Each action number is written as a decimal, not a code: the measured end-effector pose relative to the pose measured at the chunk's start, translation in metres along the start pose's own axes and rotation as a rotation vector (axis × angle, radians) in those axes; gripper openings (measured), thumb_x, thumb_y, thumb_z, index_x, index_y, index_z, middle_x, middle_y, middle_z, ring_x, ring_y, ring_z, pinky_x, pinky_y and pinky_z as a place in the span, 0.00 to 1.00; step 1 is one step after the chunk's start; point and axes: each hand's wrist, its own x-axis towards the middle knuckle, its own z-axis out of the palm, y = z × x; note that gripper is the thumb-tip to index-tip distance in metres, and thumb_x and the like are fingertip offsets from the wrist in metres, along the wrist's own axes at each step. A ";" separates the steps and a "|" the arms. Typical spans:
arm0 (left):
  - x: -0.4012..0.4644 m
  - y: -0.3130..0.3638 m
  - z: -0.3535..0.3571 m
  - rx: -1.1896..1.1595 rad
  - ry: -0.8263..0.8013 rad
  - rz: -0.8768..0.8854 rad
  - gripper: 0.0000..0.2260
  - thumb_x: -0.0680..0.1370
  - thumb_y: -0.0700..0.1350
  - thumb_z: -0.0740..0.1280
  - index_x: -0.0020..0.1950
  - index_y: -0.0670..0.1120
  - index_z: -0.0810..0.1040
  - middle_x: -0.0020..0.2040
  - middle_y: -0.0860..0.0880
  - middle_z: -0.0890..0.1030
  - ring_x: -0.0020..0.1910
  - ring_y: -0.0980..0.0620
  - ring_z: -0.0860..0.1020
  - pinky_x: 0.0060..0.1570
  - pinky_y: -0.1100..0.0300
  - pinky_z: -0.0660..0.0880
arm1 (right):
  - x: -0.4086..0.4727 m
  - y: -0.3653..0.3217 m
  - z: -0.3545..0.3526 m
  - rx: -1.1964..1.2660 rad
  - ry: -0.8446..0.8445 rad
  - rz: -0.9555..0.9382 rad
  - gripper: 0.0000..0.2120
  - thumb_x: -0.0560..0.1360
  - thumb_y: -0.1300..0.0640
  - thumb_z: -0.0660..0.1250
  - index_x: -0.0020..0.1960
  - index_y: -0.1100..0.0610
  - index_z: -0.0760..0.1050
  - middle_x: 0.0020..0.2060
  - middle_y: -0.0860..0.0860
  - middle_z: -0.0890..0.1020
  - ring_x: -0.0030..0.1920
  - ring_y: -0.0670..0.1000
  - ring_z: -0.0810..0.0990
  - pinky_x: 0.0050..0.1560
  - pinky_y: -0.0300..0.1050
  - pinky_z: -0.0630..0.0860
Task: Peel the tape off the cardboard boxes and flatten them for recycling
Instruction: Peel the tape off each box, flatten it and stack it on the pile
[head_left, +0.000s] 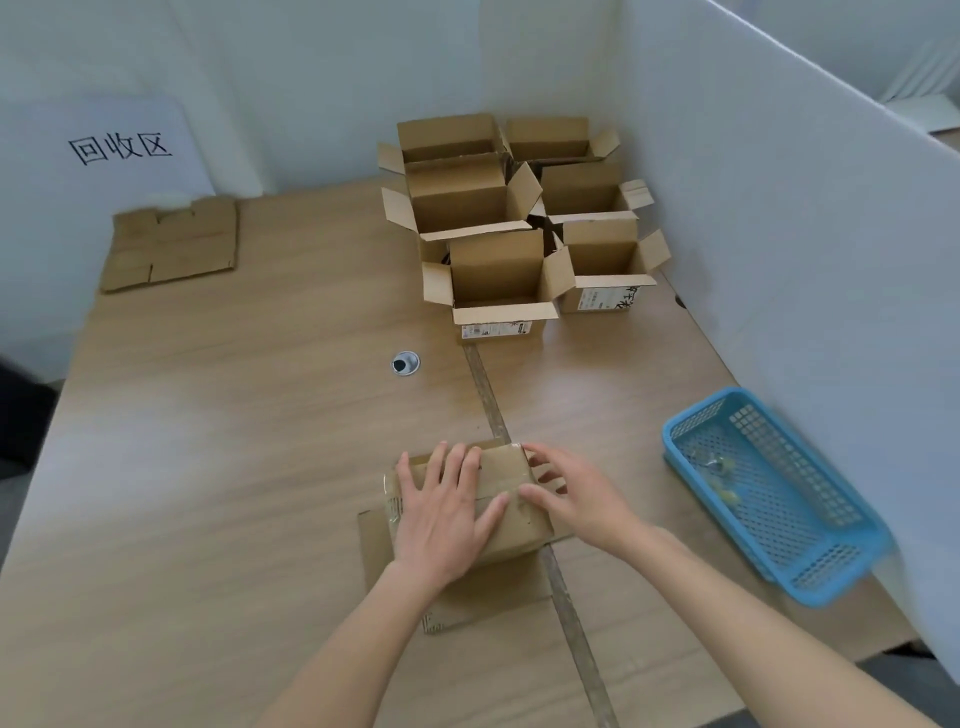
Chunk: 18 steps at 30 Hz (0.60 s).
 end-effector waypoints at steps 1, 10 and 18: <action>0.000 0.000 0.000 0.004 -0.001 0.004 0.31 0.82 0.67 0.45 0.75 0.47 0.67 0.72 0.51 0.71 0.76 0.46 0.66 0.74 0.32 0.54 | -0.003 0.002 0.003 0.014 0.019 -0.010 0.25 0.78 0.42 0.67 0.74 0.38 0.65 0.56 0.32 0.75 0.52 0.40 0.79 0.54 0.49 0.81; -0.009 0.001 0.010 -0.157 0.418 0.306 0.15 0.82 0.52 0.61 0.57 0.45 0.83 0.65 0.47 0.81 0.66 0.47 0.78 0.68 0.51 0.68 | -0.053 0.006 0.030 0.110 0.303 -0.139 0.14 0.77 0.54 0.74 0.62 0.43 0.81 0.58 0.34 0.79 0.48 0.41 0.82 0.47 0.39 0.82; -0.028 -0.001 0.009 -0.114 0.076 0.227 0.33 0.81 0.67 0.53 0.80 0.49 0.65 0.82 0.53 0.59 0.81 0.54 0.54 0.80 0.46 0.50 | -0.099 -0.001 0.038 -0.153 0.294 -0.142 0.19 0.74 0.57 0.76 0.63 0.46 0.81 0.67 0.44 0.77 0.61 0.46 0.80 0.56 0.46 0.80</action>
